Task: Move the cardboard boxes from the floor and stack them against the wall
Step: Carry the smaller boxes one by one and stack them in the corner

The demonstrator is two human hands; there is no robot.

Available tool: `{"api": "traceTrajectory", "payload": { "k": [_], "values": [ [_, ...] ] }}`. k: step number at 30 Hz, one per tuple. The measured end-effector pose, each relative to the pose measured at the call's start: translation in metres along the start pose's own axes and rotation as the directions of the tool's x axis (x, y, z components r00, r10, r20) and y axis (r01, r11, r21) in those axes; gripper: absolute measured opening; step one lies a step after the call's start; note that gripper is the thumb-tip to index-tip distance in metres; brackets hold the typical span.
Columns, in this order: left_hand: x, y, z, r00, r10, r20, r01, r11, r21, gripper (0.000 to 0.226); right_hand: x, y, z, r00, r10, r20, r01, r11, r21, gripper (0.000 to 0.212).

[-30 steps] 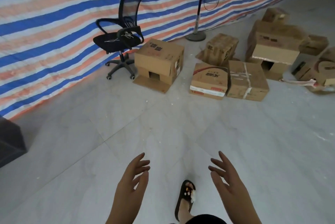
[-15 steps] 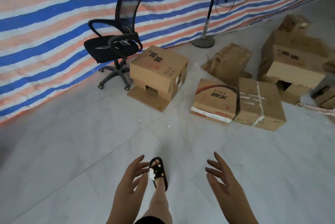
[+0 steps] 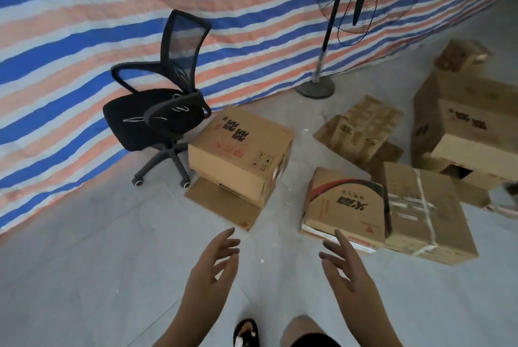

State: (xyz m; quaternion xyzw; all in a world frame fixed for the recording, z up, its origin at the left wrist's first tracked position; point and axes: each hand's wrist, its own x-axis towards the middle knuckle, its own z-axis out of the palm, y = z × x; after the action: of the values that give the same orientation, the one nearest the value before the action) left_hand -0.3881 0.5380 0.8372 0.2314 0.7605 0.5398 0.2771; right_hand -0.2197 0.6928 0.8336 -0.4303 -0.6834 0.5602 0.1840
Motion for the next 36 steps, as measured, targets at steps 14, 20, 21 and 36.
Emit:
{"api": "traceTrajectory", "payload": {
  "k": [14, 20, 21, 36],
  "values": [
    [0.287, 0.005, 0.084, 0.952, -0.249, -0.180, 0.253, 0.967, 0.001, 0.033, 0.354, -0.016, -0.029, 0.970, 0.102, 0.221, -0.069, 0.986, -0.153, 0.052],
    [0.423, -0.010, 0.139, 0.895, -0.381, -0.232, 0.381, 0.923, -0.050, 0.036, 0.528, -0.015, -0.020, 0.941, 0.150, 0.303, -0.057, 0.953, -0.296, 0.052],
    [0.443, -0.022, 0.148, 0.876, -0.418, -0.242, 0.415, 0.908, -0.067, 0.036, 0.556, -0.009, -0.014, 0.940, 0.153, 0.306, -0.049, 0.946, -0.320, 0.052],
    [0.618, -0.336, 0.280, 0.348, -0.879, -0.327, 0.590, 0.476, -0.652, 0.056, 0.917, 0.273, 0.123, 0.977, 0.105, 0.188, 0.002, 0.867, -0.499, 0.063]
  ]
}}
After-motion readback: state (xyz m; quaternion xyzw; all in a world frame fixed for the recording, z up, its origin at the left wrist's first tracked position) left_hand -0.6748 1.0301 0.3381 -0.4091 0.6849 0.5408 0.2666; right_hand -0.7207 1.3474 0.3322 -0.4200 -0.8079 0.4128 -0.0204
